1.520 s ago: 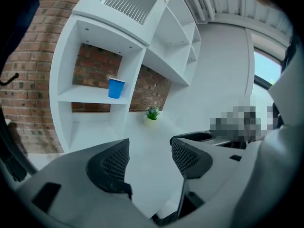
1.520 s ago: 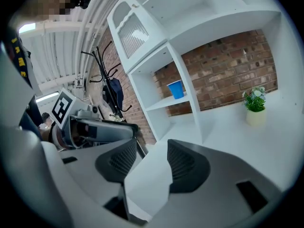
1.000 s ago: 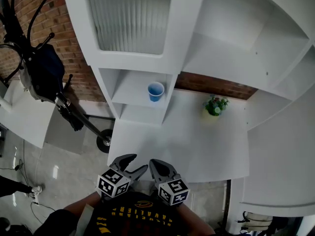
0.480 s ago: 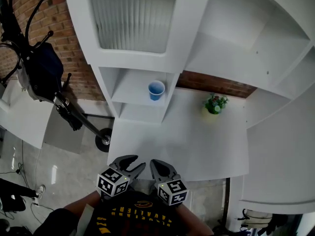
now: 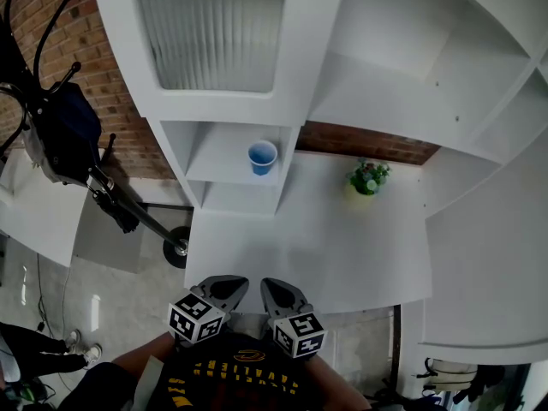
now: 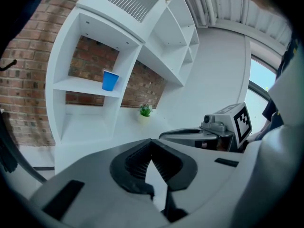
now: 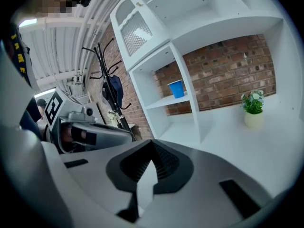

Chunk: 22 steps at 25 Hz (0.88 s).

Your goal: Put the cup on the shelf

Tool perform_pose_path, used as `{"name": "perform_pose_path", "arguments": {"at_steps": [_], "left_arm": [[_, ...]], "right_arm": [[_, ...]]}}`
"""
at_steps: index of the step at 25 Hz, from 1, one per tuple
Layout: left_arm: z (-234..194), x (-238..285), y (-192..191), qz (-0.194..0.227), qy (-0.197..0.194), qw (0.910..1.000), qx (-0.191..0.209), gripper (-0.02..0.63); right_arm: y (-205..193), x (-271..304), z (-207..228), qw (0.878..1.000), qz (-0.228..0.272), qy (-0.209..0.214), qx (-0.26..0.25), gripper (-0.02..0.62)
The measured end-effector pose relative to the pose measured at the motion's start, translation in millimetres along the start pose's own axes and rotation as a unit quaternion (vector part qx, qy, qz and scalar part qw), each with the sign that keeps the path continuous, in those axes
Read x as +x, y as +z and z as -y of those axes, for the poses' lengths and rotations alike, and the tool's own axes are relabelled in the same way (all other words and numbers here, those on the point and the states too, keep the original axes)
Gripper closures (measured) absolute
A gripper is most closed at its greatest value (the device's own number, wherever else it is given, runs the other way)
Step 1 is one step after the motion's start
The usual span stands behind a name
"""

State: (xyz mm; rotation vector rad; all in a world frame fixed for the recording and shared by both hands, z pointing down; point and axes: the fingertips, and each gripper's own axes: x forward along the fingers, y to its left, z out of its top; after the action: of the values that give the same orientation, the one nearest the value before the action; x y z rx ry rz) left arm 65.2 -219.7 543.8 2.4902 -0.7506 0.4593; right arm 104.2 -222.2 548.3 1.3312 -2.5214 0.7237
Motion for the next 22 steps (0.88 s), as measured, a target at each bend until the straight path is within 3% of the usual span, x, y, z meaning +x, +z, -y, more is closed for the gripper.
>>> {"name": "perform_pose_path", "arguments": {"at_steps": [7, 22], "left_arm": [[-8.1, -0.7, -4.8, -0.002, 0.016, 0.9996, -0.021, 0.603], [-2.3, -0.4, -6.8, -0.003, 0.022, 0.9996, -0.018, 0.603]], "right_arm": [[-1.2, 1.2, -3.1, 1.0, -0.008, 0.008, -0.005, 0.589], [-6.2, -1.2, -6.2, 1.0, -0.018, 0.018, -0.012, 0.589]]}}
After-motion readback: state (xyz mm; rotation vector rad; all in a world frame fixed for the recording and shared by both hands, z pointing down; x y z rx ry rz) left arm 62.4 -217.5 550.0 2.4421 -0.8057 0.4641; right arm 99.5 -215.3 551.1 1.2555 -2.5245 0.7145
